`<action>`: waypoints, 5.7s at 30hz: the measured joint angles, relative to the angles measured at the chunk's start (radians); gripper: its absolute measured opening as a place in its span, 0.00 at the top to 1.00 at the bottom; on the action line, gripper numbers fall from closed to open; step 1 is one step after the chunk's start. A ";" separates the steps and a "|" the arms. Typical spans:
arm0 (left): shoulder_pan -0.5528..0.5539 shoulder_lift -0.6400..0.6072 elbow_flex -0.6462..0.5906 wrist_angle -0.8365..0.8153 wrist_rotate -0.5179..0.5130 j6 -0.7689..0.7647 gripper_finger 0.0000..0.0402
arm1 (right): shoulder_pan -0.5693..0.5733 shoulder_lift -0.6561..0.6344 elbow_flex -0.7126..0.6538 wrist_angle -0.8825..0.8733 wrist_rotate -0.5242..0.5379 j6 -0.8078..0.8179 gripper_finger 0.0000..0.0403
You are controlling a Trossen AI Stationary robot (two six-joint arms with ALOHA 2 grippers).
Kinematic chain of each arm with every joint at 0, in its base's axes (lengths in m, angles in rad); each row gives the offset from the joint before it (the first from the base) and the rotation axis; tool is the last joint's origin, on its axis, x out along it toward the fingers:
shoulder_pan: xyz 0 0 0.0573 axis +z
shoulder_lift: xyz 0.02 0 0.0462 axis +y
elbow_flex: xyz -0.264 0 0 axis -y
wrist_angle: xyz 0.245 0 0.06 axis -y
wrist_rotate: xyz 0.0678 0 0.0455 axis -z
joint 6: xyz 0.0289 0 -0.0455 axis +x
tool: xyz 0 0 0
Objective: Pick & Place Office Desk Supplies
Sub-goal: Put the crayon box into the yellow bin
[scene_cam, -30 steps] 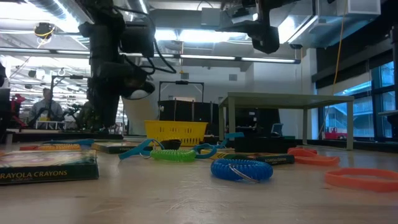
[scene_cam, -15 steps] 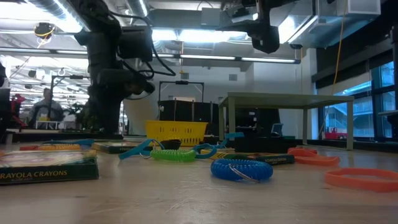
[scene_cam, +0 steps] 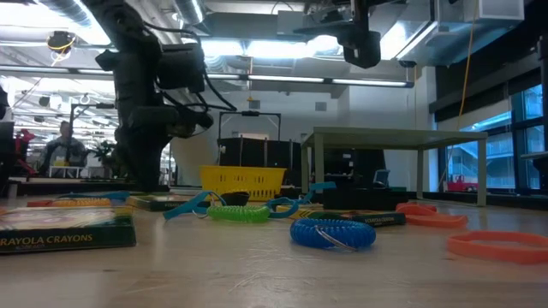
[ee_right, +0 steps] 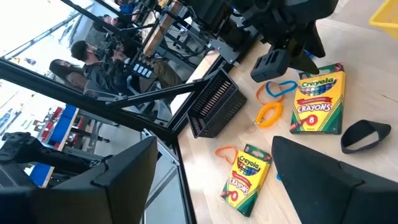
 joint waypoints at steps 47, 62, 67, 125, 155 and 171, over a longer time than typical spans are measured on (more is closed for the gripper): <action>0.072 0.029 0.126 0.033 0.334 -0.018 1.00 | -0.001 0.000 0.000 0.023 -0.015 0.021 0.21; 0.072 0.026 0.325 -0.075 0.476 -0.010 1.00 | -0.001 0.000 0.000 0.023 -0.022 0.020 0.21; 0.072 0.025 0.388 -0.076 0.524 -0.010 1.00 | -0.001 0.000 0.000 0.022 -0.021 0.017 0.21; 0.263 0.036 0.245 0.434 0.175 -0.339 1.00 | -0.053 0.000 0.001 0.121 -0.049 -0.009 0.21; 0.209 0.103 0.247 0.348 0.125 -0.356 1.00 | -0.053 0.000 0.000 0.128 -0.075 -0.005 0.21; 0.217 0.103 0.247 0.318 0.173 -0.192 0.99 | -0.053 0.000 0.000 0.129 -0.085 -0.005 0.21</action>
